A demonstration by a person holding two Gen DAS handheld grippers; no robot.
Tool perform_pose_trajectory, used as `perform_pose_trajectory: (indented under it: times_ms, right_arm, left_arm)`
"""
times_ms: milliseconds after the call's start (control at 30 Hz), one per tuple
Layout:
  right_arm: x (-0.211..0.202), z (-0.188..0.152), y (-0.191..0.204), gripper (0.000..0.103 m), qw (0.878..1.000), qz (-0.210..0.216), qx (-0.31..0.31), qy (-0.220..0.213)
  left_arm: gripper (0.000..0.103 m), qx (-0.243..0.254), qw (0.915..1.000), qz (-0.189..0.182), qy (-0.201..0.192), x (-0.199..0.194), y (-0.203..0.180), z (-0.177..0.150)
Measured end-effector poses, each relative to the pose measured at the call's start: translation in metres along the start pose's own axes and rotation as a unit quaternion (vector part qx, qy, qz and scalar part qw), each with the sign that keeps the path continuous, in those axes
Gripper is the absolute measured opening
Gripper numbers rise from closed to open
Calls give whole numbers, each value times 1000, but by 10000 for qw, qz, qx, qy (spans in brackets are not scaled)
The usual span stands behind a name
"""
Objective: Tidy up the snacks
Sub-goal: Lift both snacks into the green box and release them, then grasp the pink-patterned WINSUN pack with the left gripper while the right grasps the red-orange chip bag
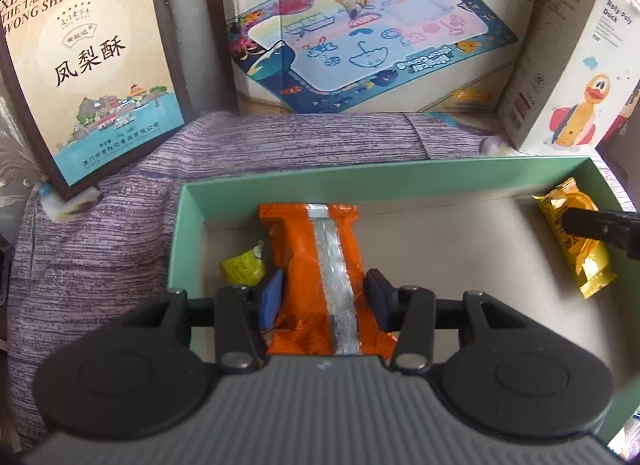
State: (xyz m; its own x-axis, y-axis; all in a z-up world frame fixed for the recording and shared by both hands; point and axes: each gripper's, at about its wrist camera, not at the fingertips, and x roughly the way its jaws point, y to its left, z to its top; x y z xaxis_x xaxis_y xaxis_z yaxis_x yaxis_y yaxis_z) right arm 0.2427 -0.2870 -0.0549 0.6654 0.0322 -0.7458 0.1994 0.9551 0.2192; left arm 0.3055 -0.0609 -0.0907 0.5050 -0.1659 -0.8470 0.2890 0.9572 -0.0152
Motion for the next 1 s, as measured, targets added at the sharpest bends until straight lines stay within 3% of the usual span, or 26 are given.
perform_pose_trajectory:
  times_ms: [100, 167, 233, 367, 600, 1000]
  right_arm:
    - [0, 3, 1, 51, 9998, -119, 28, -127]
    - [-8, 1, 4, 82, 9997, -66, 70, -202]
    - [-19, -3, 9, 90, 9995, -59, 20, -299]
    - [-38, -9, 18, 102, 9995, -16, 6, -304]
    - [-85, -24, 40, 103, 9993, 167, -148, -295]
    - [-143, -91, 67, 103, 9980, 517, -354, -67]
  left_arm:
    - [48, 8, 9998, 91, -171, -7, 0, 1]
    - [70, 55, 9994, 50, -335, -20, -4, -1]
    - [91, 131, 9982, 187, -559, -35, -11, -3]
    - [93, 172, 9978, 127, -622, -58, -20, -8]
    - [101, 79, 9976, -101, -680, -106, -26, -36]
    - [103, 221, 9977, -184, -621, -163, -22, -125]
